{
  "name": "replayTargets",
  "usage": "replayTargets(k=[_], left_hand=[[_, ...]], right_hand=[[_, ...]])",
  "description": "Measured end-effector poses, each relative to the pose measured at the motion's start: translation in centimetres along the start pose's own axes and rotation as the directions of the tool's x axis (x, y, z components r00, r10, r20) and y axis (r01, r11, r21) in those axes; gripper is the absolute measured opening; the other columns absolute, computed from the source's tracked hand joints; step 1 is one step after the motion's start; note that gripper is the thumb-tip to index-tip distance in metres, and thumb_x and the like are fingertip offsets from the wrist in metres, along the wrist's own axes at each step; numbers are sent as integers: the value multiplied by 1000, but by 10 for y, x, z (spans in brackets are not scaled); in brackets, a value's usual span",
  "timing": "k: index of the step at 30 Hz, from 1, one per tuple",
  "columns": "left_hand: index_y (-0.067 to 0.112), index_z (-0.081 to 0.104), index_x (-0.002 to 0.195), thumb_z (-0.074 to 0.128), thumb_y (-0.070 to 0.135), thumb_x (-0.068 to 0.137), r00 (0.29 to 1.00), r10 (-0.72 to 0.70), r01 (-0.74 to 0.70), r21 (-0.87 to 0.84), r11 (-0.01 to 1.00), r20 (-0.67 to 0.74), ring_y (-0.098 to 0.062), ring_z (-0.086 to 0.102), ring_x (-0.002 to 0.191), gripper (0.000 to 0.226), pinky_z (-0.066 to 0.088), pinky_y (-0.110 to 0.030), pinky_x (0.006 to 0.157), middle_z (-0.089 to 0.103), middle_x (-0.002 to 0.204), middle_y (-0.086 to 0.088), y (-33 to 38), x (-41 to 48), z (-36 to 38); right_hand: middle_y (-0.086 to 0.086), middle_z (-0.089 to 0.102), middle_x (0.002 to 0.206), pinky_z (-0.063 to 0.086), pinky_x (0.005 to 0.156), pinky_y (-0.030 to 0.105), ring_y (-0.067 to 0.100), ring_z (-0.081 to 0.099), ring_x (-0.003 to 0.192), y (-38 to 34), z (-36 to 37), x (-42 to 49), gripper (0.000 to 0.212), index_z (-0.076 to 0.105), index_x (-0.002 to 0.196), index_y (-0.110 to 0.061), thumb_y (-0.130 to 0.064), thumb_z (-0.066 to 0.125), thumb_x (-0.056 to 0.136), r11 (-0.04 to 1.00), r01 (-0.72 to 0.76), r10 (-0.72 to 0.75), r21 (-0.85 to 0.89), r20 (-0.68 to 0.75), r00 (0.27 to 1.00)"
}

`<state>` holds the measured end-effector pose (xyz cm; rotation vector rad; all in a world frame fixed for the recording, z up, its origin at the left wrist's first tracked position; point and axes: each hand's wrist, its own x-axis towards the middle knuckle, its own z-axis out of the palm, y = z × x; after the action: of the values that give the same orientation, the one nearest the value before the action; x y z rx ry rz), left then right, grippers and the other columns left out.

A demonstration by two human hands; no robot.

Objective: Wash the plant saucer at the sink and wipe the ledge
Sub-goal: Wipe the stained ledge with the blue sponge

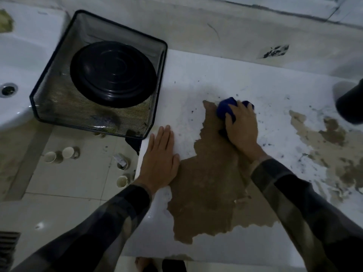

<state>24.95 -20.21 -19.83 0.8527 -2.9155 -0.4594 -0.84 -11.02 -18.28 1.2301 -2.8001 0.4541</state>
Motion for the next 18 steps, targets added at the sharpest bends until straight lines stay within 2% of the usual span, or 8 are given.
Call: replayTargets(k=[4,6,9,13,16,18], left_hand=[[0,12,148,19,37,94,1000,-1,1,-15,1000,-11,-26,2,147,66,2,-41,120,7,158,-14,-3,6,2],[1,10,148,19,38,94,1000,-21,20,-49,999,-23,-24,0,147,67,1,-39,120,5,158,-12,-2,5,1],[0,11,148,24,37,93,996,-53,46,-110,993,-66,-22,0,146,67,2,-35,120,4,157,-11,1,5,-3],[0,11,147,29,35,92,995,-69,57,-151,987,-78,-23,2,145,68,6,-35,119,8,156,-13,1,6,-6],[0,14,148,29,36,93,995,-85,75,-161,984,-57,-25,5,146,67,10,-39,120,13,157,-15,1,8,-5],[-1,18,147,30,35,93,994,-97,89,-136,987,-52,-25,9,146,66,11,-39,120,17,156,-17,1,9,-3]], right_hand=[[21,37,145,17,114,51,44,23,136,3,6,37,37,51,131,-8,-19,40,98,975,-219,218,31,31,976],[19,39,145,16,115,50,41,22,137,-12,9,67,37,48,133,-6,-20,37,100,981,-185,181,50,68,981],[18,49,135,30,107,46,37,35,130,-53,18,89,36,49,129,-5,-19,38,99,992,-2,-16,127,135,991],[13,57,124,38,101,48,32,45,120,-88,18,61,36,57,123,-7,-23,44,94,940,203,-253,275,160,954],[14,59,127,28,109,40,33,45,125,-93,12,8,34,61,120,-6,-20,49,92,836,426,-505,346,178,845],[13,61,127,24,111,45,35,45,128,-93,15,-11,37,64,118,-5,-23,46,91,765,548,-624,338,184,759]])
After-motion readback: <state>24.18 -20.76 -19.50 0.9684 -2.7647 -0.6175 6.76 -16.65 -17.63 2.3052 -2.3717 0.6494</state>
